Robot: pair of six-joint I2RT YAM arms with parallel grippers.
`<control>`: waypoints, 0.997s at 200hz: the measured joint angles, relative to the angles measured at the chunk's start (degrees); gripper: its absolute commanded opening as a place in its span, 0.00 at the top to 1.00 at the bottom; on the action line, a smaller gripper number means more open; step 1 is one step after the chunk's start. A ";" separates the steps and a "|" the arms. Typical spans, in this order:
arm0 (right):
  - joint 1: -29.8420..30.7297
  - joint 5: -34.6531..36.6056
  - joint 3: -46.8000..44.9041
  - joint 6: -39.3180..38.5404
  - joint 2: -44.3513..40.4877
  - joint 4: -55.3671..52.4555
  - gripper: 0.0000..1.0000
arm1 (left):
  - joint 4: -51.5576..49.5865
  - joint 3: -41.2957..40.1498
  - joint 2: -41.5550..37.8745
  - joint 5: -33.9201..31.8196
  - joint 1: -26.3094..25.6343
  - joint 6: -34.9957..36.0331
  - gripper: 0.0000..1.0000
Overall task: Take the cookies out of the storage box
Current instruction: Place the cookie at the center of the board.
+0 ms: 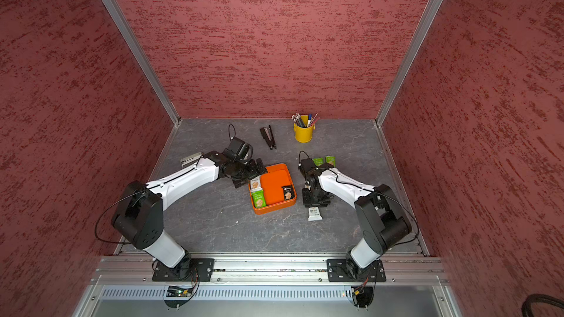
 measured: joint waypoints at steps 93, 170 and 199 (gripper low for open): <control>0.00 -1.99 -2.32 1.36 1.84 6.97 0.46 | -3.32 3.61 0.92 -1.07 -0.31 2.12 0.00; 0.24 -1.31 0.72 7.50 1.51 5.38 0.42 | -8.07 10.40 5.35 1.18 1.36 13.11 0.00; 1.22 -0.31 4.50 9.64 1.97 5.01 0.42 | -9.22 10.49 5.31 4.04 4.61 16.13 0.00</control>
